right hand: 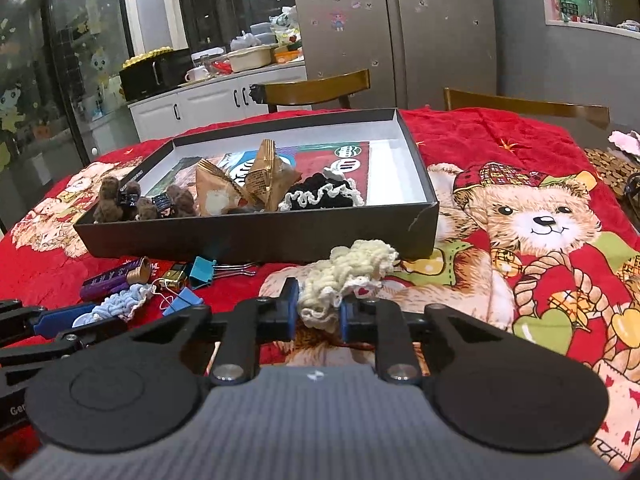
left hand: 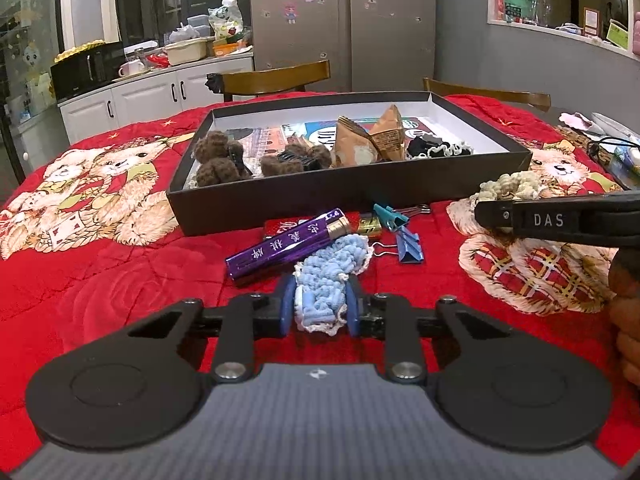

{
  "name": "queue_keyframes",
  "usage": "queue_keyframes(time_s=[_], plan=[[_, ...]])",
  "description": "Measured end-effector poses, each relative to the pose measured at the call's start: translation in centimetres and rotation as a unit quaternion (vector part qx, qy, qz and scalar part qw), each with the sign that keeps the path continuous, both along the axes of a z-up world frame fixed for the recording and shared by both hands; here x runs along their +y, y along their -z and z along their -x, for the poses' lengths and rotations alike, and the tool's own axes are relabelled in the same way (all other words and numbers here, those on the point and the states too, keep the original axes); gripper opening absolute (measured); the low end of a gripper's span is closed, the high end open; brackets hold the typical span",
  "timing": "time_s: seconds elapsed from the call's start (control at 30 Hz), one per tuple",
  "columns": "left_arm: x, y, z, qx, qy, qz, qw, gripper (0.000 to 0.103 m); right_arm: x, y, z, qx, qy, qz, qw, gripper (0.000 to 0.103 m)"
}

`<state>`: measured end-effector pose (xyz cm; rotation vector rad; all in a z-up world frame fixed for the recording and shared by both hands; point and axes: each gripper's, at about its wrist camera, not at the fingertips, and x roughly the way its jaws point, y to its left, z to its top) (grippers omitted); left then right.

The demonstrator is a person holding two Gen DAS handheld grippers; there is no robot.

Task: Organize objects
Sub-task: 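Grasp the cream scrunchie with the right tool while the left tool grasps the blue-white scrunchie, then lift both scrunchies and carry them over the black box with both tools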

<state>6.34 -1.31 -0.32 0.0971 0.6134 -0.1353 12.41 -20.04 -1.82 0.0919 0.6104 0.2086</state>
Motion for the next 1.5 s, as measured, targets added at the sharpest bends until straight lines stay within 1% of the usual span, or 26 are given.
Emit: queue_keyframes(time_s=[0.37,0.5,0.57,0.93,1.13,1.27,1.5], plan=[[0.1,0.0,0.1,-0.002,-0.007,0.0,1.0,0.028,-0.2,-0.1,0.2,-0.008,0.009,-0.008,1.0,0.022],[0.0,0.0,0.7,-0.004,0.003,-0.001,1.0,0.028,-0.4,-0.1,0.3,-0.012,0.018,-0.015,1.0,0.022],[-0.4,-0.1,1.3,-0.008,0.008,-0.009,0.9999,0.028,-0.4,-0.2,0.4,-0.014,0.02,-0.016,1.0,0.022],[-0.8,-0.4,2.7,-0.019,0.026,0.015,0.9994,0.027,-0.6,-0.5,0.9,-0.032,0.04,-0.017,0.999,0.023],[-0.7,-0.4,2.8,-0.021,0.025,0.022,0.9992,0.025,-0.6,-0.5,1.0,-0.034,0.041,-0.017,0.998,0.023],[-0.8,-0.5,3.1,-0.029,0.026,0.019,0.9991,0.025,-0.5,-0.5,1.1,-0.036,0.04,-0.019,0.998,0.023],[-0.9,-0.7,3.6,-0.043,0.023,0.017,0.9987,0.025,-0.5,-0.8,1.5,-0.05,0.025,-0.034,0.998,0.022]])
